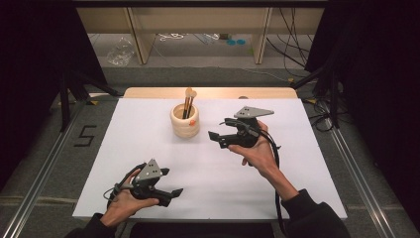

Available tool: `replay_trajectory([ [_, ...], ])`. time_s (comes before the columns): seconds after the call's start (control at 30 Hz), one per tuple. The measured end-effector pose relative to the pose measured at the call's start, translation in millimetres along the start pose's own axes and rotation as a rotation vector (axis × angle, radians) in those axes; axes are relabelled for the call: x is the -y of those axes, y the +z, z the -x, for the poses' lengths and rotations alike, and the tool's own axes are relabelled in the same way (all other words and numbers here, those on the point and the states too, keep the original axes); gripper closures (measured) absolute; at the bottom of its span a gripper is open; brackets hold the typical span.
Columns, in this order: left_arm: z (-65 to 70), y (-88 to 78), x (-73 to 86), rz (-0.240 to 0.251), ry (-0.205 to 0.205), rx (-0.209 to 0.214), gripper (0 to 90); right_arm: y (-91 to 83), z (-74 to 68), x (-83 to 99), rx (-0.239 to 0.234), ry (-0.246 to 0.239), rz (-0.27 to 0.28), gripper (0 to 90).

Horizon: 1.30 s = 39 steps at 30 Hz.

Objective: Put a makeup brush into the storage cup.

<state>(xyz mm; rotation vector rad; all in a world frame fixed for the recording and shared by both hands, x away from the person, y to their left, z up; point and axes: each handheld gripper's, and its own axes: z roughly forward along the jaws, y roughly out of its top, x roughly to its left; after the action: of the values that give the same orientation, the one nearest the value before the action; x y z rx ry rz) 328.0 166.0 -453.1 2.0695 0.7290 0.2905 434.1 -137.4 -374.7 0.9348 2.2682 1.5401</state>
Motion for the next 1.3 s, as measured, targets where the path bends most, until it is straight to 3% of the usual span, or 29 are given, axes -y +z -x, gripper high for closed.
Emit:
replay_trajectory([
  [0.1, -0.1, -0.7, -0.3, -0.003, -0.003, 0.002, 16.9, -6.5, -3.1, 4.9, 0.002, 0.004, -0.004, 19.4],
  [0.27, 0.1, -0.4, -0.4, -0.006, 0.001, -0.010, 16.9, -14.0, -9.4, 6.5, 0.020, -0.036, -0.013, 18.8],
  [0.47, -1.5, -1.2, -0.8, -0.016, 0.034, -0.008, 16.9, -17.3, -14.3, 13.3, 0.005, -0.032, -0.013, 19.2],
  [0.53, -0.2, -0.7, -0.6, -0.010, -0.004, 0.003, 17.0, -18.5, -14.2, 17.3, 0.002, -0.025, -0.019, 18.7],
  [0.63, -0.2, -1.0, -0.6, -0.004, -0.006, -0.001, 17.0, -22.8, -15.0, 19.5, 0.024, -0.036, -0.032, 18.2],
  [0.67, -1.7, -1.6, -1.1, -0.006, 0.023, -0.009, 17.0, -24.3, -15.5, 20.1, 0.021, -0.038, -0.025, 18.2],
  [0.77, -1.3, -1.3, -1.0, 0.002, 0.013, -0.013, 17.0, -29.7, -17.9, 21.7, 0.025, -0.043, -0.027, 18.0],
  [0.83, -1.3, -1.5, -1.1, 0.002, 0.012, -0.015, 17.0, -31.3, -19.3, 26.5, 0.009, -0.025, 0.001, 19.0],
  [0.97, -1.1, -1.4, -1.2, 0.005, 0.009, -0.014, 17.0, -35.3, -20.6, 35.7, 0.043, -0.046, -0.059, 17.4],
  [1.0, -1.1, -1.4, -1.2, 0.005, 0.009, -0.014, 17.0, -36.5, -21.3, 38.4, 0.038, -0.048, -0.029, 19.7],
  [1.07, -2.5, -2.4, -1.3, -0.009, 0.026, -0.014, 17.0, -39.4, -22.3, 43.7, 0.017, -0.031, -0.040, 18.2],
  [1.3, -1.0, -1.5, -1.3, 0.007, 0.006, -0.013, 17.0, -46.3, -21.4, 62.4, 0.022, -0.008, -0.060, 18.6],
])
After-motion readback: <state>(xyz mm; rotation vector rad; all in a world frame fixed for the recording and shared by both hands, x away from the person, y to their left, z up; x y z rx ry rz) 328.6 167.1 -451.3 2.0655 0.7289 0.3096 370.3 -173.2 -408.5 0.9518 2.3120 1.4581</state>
